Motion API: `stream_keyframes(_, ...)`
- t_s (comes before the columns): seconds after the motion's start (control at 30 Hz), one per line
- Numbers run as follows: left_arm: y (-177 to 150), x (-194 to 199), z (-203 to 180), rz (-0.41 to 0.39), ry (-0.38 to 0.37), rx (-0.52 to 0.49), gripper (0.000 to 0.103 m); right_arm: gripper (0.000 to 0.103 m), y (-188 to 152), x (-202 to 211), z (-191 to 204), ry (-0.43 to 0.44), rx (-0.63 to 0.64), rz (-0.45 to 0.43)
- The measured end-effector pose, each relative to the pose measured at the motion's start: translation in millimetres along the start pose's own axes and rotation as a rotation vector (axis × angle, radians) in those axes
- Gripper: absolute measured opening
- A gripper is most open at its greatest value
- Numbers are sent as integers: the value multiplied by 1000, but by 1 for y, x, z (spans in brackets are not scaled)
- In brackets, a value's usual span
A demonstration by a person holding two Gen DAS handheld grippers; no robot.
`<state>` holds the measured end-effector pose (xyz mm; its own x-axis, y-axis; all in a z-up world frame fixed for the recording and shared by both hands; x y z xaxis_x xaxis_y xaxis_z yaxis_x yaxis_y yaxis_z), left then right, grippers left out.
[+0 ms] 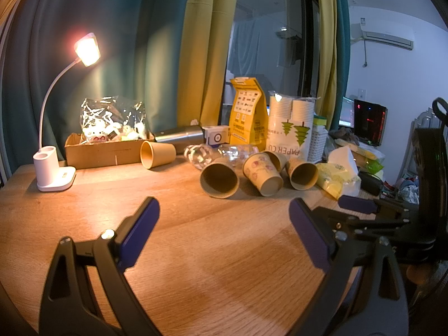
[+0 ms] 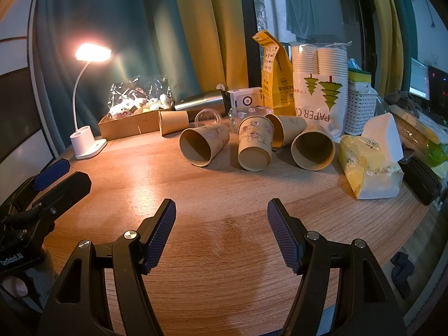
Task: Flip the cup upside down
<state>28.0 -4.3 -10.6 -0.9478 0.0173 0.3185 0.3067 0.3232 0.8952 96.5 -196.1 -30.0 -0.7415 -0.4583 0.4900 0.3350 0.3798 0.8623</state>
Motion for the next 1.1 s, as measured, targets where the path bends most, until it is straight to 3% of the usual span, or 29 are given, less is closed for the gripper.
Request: stream_keyframes(1.1,1,-1,-1,7,-3,-10,95,71,2,0,0,-3,-2,-4)
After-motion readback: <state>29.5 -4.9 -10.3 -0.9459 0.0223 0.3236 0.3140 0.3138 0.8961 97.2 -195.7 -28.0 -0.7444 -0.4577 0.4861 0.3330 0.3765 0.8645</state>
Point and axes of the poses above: each gripper's, at about its wrist camera, not at the fingertips, and x roughly against the way its jaws point, z to its left, y to its top, the point moved 3 cm from there along -x, roughly the way its jaws point, and after that the axes turned 12 degrees about x, right-handed, at the moved point
